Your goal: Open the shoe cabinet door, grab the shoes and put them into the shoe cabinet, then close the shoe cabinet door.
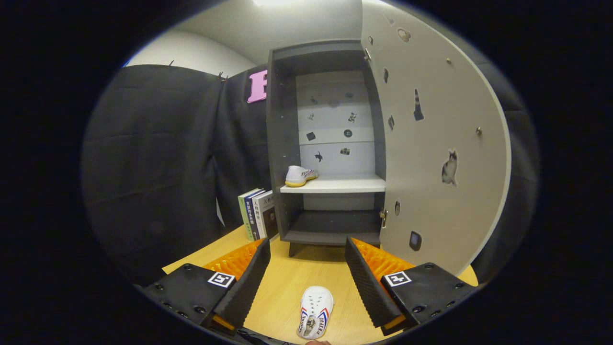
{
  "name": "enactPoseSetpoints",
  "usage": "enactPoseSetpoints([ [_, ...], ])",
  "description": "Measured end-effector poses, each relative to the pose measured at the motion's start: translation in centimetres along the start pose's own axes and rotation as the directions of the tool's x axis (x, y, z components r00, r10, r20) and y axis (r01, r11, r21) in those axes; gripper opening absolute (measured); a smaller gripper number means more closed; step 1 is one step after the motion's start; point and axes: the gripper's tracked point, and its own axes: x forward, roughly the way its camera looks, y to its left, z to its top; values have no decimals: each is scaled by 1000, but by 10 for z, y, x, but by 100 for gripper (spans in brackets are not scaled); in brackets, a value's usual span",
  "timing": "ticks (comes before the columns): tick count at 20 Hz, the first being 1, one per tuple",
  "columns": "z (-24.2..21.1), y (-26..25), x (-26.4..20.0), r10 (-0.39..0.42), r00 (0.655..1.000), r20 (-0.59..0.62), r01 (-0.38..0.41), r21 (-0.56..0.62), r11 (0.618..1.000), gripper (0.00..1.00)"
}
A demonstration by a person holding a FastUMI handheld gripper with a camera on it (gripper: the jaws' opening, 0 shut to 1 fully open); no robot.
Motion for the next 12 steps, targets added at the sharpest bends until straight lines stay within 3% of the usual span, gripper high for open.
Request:
enactPoseSetpoints([
  [6,-66,4,33,31,992,-126,-24,53,998,97],
  [12,-132,6,59,41,963,-267,-33,36,999,98],
])
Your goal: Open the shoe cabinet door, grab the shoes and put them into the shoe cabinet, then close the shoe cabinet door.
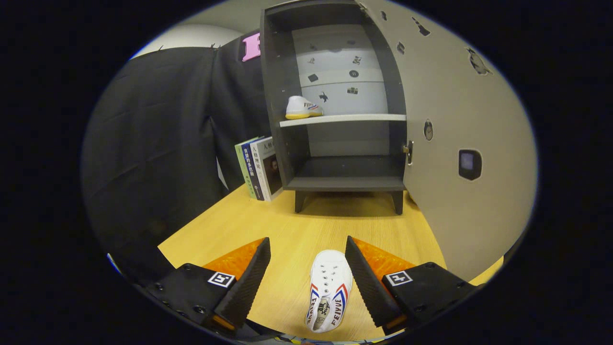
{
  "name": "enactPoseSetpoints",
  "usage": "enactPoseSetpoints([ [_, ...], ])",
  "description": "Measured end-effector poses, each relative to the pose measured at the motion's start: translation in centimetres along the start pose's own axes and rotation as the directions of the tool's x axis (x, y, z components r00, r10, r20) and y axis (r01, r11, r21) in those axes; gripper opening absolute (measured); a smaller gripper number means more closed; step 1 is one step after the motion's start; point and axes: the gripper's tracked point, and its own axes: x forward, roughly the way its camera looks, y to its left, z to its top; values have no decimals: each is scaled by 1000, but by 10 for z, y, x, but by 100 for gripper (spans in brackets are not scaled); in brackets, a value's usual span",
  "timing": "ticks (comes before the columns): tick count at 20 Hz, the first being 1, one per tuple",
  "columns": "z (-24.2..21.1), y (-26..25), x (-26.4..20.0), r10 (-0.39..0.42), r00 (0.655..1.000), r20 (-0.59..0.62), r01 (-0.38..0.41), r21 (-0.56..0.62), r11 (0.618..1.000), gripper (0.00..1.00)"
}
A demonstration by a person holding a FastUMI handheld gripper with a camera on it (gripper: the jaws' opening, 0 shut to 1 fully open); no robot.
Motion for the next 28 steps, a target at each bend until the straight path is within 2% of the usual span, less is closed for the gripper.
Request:
enactPoseSetpoints([
  [7,-69,-3,39,1,984,-181,-2,-3,1000,98],
  [10,-98,2,48,18,964,-266,-17,4,1000,98],
  [13,-126,1,56,-2,934,-358,-5,-17,1000,97],
  [18,-137,3,58,-23,915,-403,-5,-70,998,91],
  [19,-140,9,59,10,909,-417,-36,-54,998,86],
  [21,-145,10,62,3,904,-427,-39,-77,996,75],
  [23,-150,10,65,-10,896,-444,-23,-68,997,74],
  [24,-150,-1,60,-61,895,-441,28,-80,996,74],
  [25,-142,-12,59,-87,891,-446,70,-54,996,57],
  [26,-146,-8,66,-81,891,-447,92,2,996,41],
  [27,-154,-11,79,-68,889,-453,86,21,996,24],
  [28,-149,-11,70,-53,886,-461,82,43,996,20],
])
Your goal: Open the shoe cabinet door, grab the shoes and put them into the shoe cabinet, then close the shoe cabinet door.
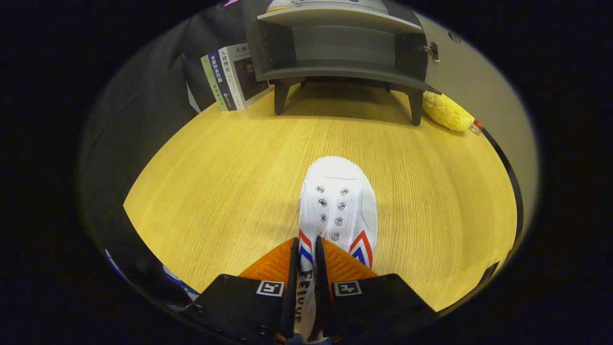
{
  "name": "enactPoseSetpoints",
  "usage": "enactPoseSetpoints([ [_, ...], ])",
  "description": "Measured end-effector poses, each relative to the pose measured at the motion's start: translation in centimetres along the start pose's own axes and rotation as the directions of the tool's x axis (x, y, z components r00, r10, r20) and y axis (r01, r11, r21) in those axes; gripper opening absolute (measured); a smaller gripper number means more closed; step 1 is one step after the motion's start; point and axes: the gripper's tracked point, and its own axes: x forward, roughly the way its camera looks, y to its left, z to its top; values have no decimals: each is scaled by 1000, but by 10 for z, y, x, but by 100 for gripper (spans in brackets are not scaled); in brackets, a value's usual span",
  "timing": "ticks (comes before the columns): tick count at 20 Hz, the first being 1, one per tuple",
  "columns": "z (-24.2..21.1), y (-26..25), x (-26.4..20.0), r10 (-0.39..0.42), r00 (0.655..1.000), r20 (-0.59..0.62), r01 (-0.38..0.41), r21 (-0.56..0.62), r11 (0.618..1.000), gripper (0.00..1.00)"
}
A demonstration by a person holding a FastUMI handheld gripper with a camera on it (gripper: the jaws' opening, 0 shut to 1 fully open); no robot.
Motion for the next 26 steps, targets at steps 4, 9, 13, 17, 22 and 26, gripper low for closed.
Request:
enactPoseSetpoints([
  [4,3,3,-5,38,999,-7,-38,-4,999,2],
  [9,22,11,-23,147,987,58,-149,38,988,2],
  [13,53,24,-41,229,966,119,-238,64,969,1],
  [17,88,38,-63,311,931,193,-333,94,938,1],
  [22,138,44,-92,363,888,281,-411,137,901,1],
  [26,185,40,-119,360,855,374,-426,109,898,1],
])
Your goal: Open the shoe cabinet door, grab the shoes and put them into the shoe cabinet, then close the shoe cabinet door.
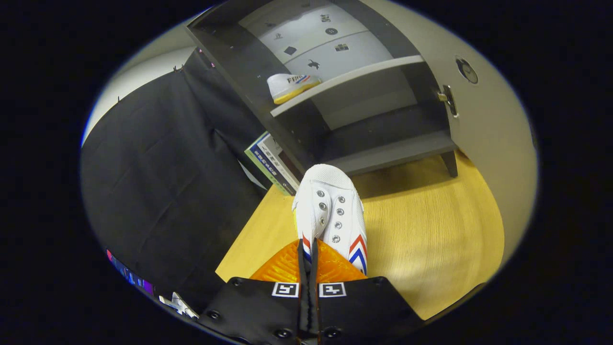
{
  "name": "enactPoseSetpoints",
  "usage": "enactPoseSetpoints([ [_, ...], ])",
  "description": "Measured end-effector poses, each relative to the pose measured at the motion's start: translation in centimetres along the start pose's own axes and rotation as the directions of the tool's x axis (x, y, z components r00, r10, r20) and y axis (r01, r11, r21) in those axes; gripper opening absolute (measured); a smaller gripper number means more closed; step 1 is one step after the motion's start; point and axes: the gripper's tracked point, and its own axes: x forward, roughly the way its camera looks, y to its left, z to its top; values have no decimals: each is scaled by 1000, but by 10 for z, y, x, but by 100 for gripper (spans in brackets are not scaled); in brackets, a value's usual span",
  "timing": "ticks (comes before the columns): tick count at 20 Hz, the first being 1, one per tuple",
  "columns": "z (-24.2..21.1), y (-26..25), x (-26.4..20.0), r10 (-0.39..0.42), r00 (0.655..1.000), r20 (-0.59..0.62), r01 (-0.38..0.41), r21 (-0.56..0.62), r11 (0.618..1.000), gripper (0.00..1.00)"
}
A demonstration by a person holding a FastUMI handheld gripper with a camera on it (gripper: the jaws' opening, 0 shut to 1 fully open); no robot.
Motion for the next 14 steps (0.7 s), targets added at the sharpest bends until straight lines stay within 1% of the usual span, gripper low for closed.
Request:
enactPoseSetpoints([
  [5,70,22,-3,30,992,122,-26,-36,999,1],
  [9,122,31,2,24,978,208,-7,-83,997,1],
  [14,189,43,13,34,954,299,-13,-71,997,1],
])
